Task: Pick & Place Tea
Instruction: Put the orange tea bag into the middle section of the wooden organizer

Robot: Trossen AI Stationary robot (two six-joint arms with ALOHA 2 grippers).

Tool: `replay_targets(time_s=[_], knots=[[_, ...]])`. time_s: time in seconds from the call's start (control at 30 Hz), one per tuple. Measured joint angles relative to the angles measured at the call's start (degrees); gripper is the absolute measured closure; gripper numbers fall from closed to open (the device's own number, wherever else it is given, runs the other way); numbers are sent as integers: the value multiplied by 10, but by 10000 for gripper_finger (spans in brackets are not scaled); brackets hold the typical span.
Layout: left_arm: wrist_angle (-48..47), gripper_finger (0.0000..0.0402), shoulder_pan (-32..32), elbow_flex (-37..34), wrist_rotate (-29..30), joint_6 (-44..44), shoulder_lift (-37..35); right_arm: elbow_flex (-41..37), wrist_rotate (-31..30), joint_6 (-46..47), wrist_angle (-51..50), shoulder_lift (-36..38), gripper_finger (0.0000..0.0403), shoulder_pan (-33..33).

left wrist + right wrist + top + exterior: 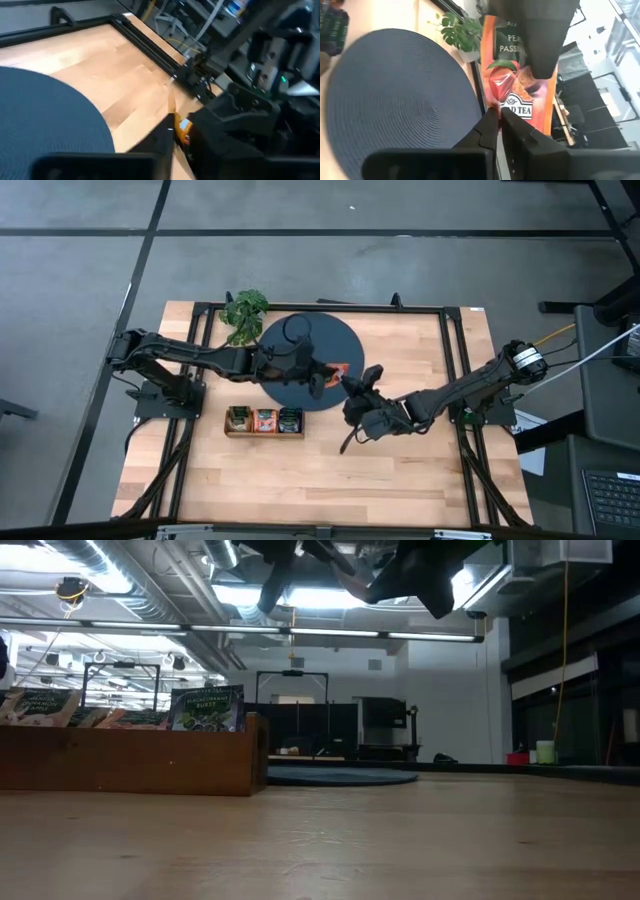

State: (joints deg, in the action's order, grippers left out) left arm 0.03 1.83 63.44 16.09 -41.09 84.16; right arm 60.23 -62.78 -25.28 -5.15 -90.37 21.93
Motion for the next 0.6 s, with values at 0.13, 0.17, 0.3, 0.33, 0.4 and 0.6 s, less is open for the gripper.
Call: replay_targets(time_s=[0.13, 0.17, 0.3, 0.33, 0.4, 0.6], knots=[[-4, 393, 0, 0, -31, 33, 0, 0, 3, 27, -2, 0, 362, 0], [-7, 395, 0, 0, -35, 37, 0, 0, 3, 32, -4, 0, 357, 0], [-47, 398, -1, 1, -49, 63, -8, 0, 5, 71, -34, 0, 334, 0], [-60, 398, 0, 1, -53, 69, -12, 0, 13, 89, -51, 0, 327, 0], [-96, 399, 0, 1, -57, 82, -23, 0, 37, 136, -88, 0, 314, 0], [-181, 399, 11, 1, -55, 112, -70, 0, 183, 298, -176, 0, 278, 0]])
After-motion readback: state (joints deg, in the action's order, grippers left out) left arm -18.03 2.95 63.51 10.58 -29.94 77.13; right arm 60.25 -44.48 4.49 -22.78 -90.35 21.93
